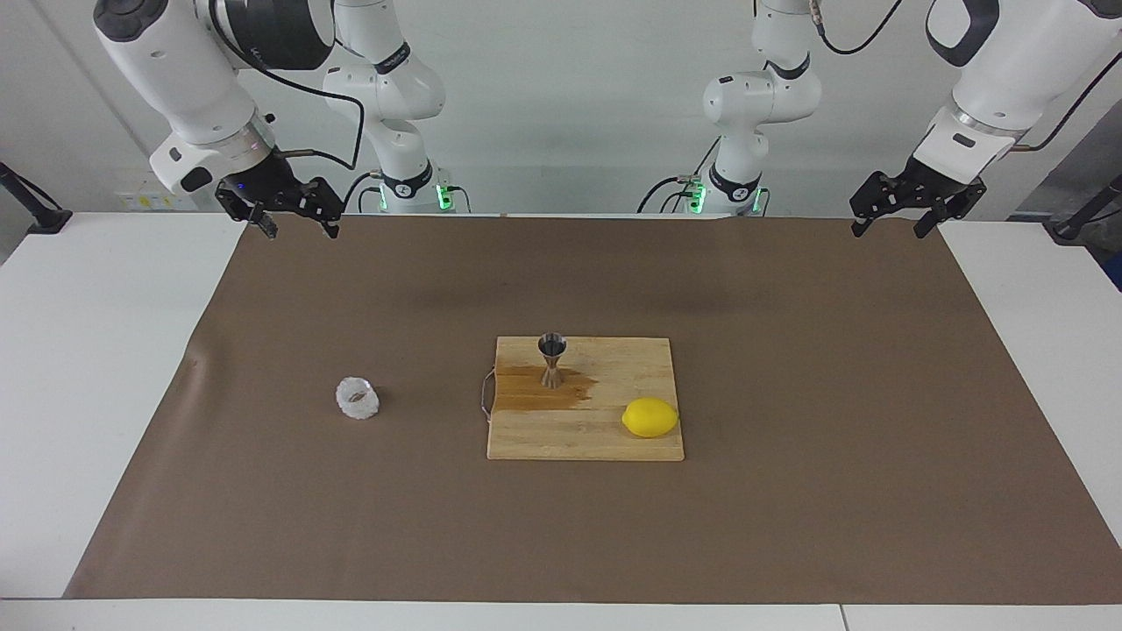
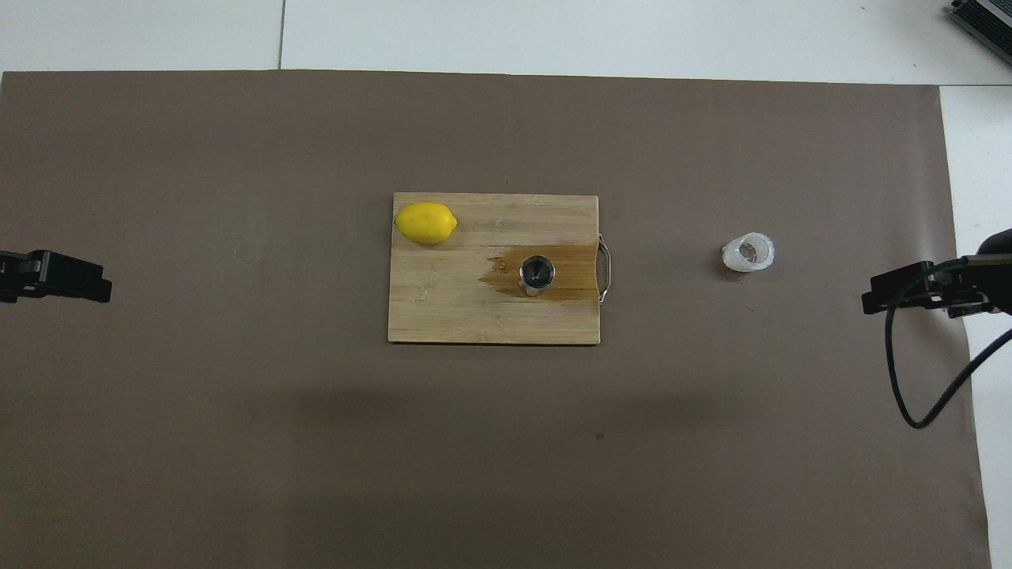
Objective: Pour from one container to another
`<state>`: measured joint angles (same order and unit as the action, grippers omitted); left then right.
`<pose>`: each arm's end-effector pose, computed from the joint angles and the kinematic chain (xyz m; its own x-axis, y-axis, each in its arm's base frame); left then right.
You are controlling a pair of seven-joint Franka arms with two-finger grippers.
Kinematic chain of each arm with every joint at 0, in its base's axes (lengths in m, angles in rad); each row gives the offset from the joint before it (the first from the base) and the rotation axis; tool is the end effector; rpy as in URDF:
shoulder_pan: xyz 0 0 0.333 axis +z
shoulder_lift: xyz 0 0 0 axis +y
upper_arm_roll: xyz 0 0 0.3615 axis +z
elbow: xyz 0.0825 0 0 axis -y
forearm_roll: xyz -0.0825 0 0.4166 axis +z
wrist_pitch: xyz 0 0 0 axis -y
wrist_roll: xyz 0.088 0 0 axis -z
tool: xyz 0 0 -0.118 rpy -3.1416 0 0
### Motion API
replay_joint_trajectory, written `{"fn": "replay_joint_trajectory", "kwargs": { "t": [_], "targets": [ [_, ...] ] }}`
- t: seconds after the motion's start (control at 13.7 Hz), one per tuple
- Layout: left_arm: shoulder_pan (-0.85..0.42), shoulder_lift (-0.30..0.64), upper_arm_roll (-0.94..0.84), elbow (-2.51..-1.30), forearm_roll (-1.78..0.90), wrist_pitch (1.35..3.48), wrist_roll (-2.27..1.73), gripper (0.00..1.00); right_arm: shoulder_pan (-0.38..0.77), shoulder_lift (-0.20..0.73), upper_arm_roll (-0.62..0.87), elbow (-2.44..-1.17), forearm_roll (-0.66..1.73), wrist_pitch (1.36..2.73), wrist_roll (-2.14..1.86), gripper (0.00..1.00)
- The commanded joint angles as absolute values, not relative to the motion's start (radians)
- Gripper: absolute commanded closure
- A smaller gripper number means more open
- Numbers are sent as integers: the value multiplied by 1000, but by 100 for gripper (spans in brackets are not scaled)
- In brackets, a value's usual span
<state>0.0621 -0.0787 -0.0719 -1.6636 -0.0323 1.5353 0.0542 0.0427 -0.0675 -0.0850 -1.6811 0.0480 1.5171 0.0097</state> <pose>0.5536 -0.0110 0.6542 0.9967 -0.0646 -0.0483 -0.0632 -0.9976 0.0293 0.5537 -0.0192 0.6379 0.9941 -0.0484 -0.0970 -0.0537 -0.9972 -0.0527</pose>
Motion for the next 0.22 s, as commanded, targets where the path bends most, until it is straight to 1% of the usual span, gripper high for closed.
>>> {"fn": "replay_joint_trajectory", "kwargs": {
  "t": [0.0,0.15],
  "targets": [
    [81,-106,-84,-1689,-38,1531,66,0,57,-43,-98,-1631,25,1493,22,0],
    [81,-106,-84,-1689,-38,1531,66,0,60,-46,-98,-1641,25,1491,25,0]
  ]
}}
